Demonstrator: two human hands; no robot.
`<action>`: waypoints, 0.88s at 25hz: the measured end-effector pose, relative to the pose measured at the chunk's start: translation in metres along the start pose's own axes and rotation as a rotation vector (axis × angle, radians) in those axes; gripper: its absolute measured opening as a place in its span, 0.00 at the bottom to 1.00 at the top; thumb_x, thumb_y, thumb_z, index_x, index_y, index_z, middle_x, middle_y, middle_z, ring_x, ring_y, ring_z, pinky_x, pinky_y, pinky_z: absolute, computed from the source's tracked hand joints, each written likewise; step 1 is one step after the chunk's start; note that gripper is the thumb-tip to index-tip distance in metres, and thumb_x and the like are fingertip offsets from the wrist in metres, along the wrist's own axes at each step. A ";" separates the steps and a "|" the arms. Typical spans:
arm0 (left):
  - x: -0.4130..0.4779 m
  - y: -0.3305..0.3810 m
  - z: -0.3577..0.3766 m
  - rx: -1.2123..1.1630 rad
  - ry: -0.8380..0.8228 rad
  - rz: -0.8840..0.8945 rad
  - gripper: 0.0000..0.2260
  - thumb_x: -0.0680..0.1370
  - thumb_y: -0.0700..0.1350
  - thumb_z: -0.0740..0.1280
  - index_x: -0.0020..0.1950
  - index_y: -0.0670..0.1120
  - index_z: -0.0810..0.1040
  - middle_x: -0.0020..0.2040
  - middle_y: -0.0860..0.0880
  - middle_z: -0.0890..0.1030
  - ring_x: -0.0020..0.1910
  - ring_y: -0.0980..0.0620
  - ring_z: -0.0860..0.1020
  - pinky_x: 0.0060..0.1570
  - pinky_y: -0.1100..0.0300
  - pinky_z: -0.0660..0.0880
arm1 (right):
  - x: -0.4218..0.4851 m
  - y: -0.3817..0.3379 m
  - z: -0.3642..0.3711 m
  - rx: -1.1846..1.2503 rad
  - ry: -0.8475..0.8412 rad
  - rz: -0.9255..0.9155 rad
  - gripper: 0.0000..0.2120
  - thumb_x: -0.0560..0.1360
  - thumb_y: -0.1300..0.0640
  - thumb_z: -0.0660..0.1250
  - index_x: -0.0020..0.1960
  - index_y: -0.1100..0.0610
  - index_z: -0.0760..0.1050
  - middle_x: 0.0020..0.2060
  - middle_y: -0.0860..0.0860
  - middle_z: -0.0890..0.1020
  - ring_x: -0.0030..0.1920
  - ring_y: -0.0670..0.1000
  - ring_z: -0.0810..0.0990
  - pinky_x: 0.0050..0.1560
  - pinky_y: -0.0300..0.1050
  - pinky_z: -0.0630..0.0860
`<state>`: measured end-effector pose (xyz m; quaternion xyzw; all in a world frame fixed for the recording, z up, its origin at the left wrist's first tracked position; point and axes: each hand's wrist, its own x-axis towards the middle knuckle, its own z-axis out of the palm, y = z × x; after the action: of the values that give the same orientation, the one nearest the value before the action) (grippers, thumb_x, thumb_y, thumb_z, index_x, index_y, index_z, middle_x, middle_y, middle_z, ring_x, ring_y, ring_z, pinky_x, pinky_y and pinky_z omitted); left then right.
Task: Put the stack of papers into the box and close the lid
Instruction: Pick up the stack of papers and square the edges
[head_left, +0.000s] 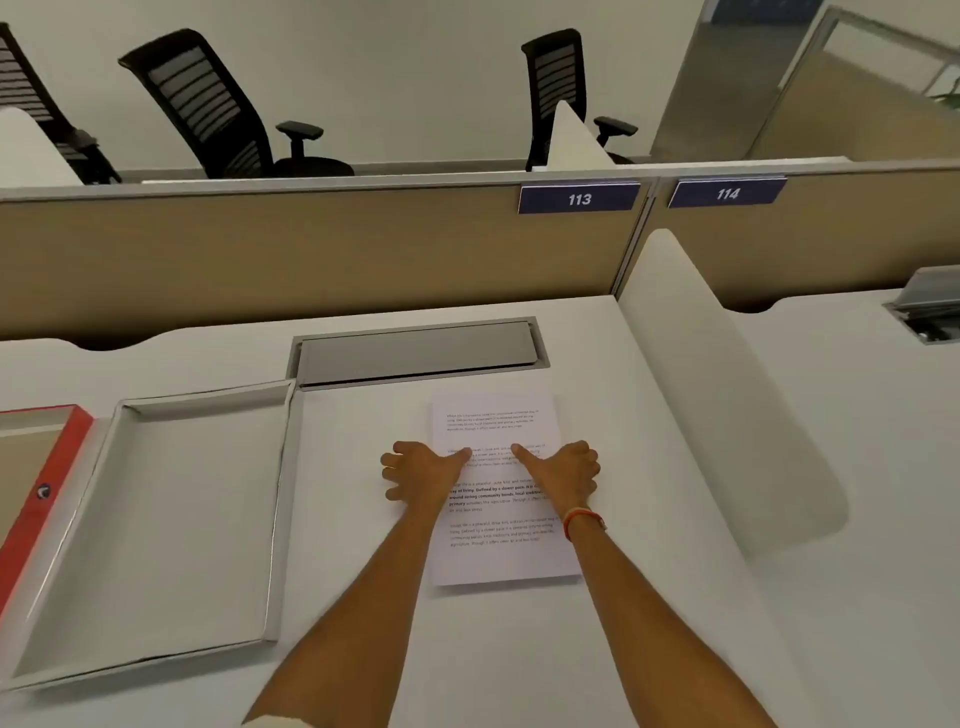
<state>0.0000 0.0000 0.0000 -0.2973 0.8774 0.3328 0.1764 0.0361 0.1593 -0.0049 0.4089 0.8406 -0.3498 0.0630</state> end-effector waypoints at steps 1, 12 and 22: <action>0.000 0.001 -0.001 -0.001 -0.014 -0.013 0.50 0.64 0.63 0.77 0.74 0.39 0.57 0.73 0.38 0.63 0.74 0.38 0.63 0.68 0.41 0.64 | 0.000 -0.001 -0.001 -0.002 -0.013 0.009 0.50 0.60 0.31 0.73 0.67 0.64 0.62 0.65 0.61 0.70 0.67 0.61 0.69 0.64 0.59 0.71; 0.009 0.010 0.007 0.102 -0.080 -0.080 0.40 0.65 0.53 0.79 0.68 0.39 0.64 0.65 0.40 0.70 0.64 0.42 0.71 0.60 0.48 0.72 | 0.012 -0.007 0.002 -0.088 -0.114 0.096 0.43 0.62 0.41 0.78 0.67 0.62 0.66 0.65 0.60 0.70 0.66 0.61 0.69 0.63 0.59 0.70; 0.011 0.012 0.014 0.024 -0.124 -0.085 0.31 0.66 0.52 0.78 0.62 0.41 0.70 0.59 0.43 0.75 0.58 0.42 0.78 0.56 0.51 0.76 | 0.025 -0.012 -0.002 -0.001 -0.177 0.139 0.35 0.62 0.47 0.80 0.63 0.59 0.71 0.64 0.60 0.69 0.64 0.62 0.71 0.62 0.57 0.72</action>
<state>-0.0143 0.0122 -0.0097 -0.3111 0.8551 0.3323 0.2482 0.0118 0.1719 -0.0065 0.4336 0.8016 -0.3788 0.1610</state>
